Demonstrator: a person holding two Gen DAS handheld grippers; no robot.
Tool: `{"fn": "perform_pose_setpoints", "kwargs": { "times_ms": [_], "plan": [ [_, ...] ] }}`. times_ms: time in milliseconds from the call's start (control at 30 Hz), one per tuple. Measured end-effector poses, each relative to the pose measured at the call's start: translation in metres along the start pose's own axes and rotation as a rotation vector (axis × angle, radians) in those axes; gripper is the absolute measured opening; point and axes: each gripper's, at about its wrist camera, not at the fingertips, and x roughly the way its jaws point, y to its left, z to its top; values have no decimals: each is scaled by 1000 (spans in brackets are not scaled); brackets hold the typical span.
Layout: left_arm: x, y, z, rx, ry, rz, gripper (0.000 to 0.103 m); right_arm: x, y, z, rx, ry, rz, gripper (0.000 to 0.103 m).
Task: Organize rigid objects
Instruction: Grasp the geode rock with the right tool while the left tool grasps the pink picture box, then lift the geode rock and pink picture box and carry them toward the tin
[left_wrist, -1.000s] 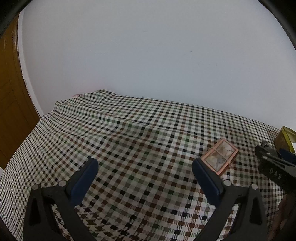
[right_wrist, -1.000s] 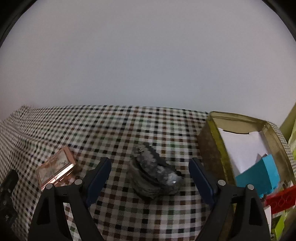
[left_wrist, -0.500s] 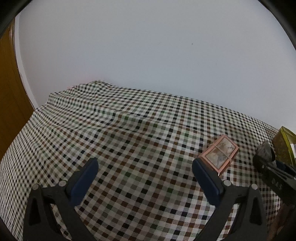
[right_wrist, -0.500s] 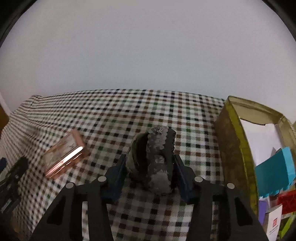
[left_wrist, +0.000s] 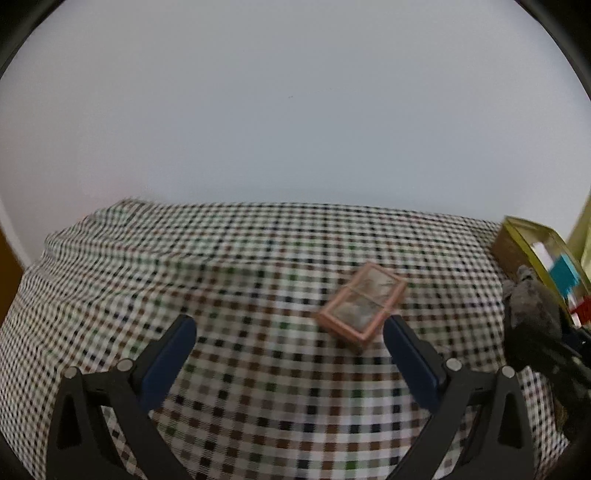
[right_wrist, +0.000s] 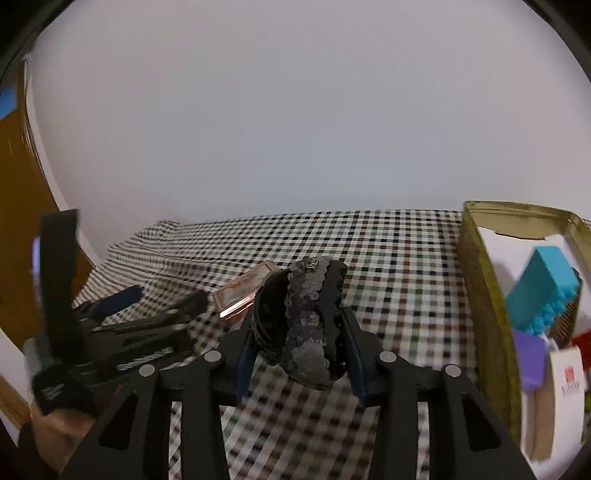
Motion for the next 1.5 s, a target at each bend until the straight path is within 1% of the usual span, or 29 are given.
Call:
{"fn": "perform_pose_setpoints", "kwargs": {
  "times_ms": [33,100,233,333,367,400,433,467,500,533,667,700,733,767,800,867,1000,1133,1200,1400,1500],
  "plan": [
    [2,-1,1,13,-2,-5,102,11,6,-1,1,-7,-16,45],
    [3,-9,3,39,0,-11,102,-2,5,-8,-10,-35,-80,45],
    [13,-18,8,75,28,-55,102,-7,8,-11,-55,-63,-128,45],
    [26,-31,13,131,52,-59,102,-6,13,-9,-116,-90,-178,45],
    [32,-35,16,148,65,-53,100,-6,12,-8,-122,-96,-188,45],
    [39,-39,18,162,82,-46,93,-7,11,-7,-120,-101,-193,45],
    [46,-42,20,174,105,-41,88,-8,8,-5,-110,-103,-191,45],
    [52,-43,21,179,125,-46,80,-8,6,-3,-98,-105,-188,45],
    [60,-44,22,178,159,-61,77,-9,2,-1,-82,-106,-187,45],
    [64,-43,23,168,175,-74,78,-9,0,0,-74,-106,-188,45],
    [70,-32,27,97,199,-136,78,-3,-5,4,-65,-95,-206,45],
    [71,-32,27,99,199,-137,78,-2,-6,4,-60,-91,-202,45],
    [70,-33,27,106,198,-131,78,0,-7,5,-54,-85,-195,45],
    [69,-34,27,113,195,-134,74,2,-8,5,-51,-79,-190,45],
    [69,-33,27,115,191,-149,64,3,-8,6,-53,-78,-193,45],
    [67,-33,26,119,177,-147,49,4,-8,6,-62,-84,-199,45],
    [63,-31,23,104,176,-137,46,4,-8,10,-75,-103,-198,45],
    [53,-23,16,73,157,-74,46,7,-11,13,-83,-115,-213,45],
    [45,-13,9,49,126,-46,46,7,-14,15,-79,-123,-218,45],
    [23,0,8,-47,14,6,46,12,-23,23,-73,-136,-229,45],
    [11,3,4,-69,-36,12,46,8,-26,23,-75,-151,-233,45]
  ]
}}
